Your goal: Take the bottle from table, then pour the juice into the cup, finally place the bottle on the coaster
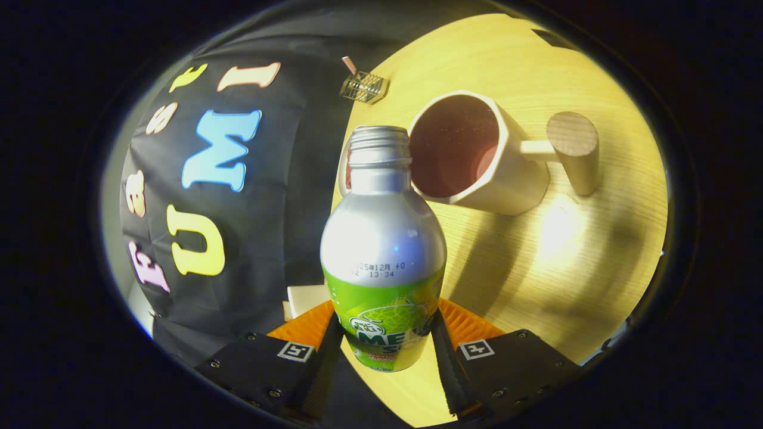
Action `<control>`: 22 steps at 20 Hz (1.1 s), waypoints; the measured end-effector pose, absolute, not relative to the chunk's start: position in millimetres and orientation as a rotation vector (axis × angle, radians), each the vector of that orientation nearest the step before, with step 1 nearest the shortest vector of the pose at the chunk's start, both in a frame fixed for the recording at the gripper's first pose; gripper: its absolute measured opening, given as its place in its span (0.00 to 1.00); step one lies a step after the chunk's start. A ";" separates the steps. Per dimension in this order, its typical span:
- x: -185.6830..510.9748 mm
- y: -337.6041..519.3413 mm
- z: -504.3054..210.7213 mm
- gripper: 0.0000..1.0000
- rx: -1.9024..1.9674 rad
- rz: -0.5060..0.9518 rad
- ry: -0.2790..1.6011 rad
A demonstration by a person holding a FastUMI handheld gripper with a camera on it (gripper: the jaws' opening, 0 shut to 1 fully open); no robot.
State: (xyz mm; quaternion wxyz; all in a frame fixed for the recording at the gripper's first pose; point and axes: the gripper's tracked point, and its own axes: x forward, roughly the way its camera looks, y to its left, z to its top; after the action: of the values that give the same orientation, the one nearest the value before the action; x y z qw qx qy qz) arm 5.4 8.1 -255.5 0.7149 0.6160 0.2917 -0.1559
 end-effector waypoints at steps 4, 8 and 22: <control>7.3 13.2 -260.2 0.74 1.250 -0.353 0.653; 12.6 16.1 -267.4 0.74 1.069 -0.332 0.650; 46.9 20.7 -262.3 0.74 0.688 -0.328 0.566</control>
State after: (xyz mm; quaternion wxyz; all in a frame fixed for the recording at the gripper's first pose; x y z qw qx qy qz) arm 46.9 20.7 -262.3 0.8894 0.3312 0.2727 -0.1577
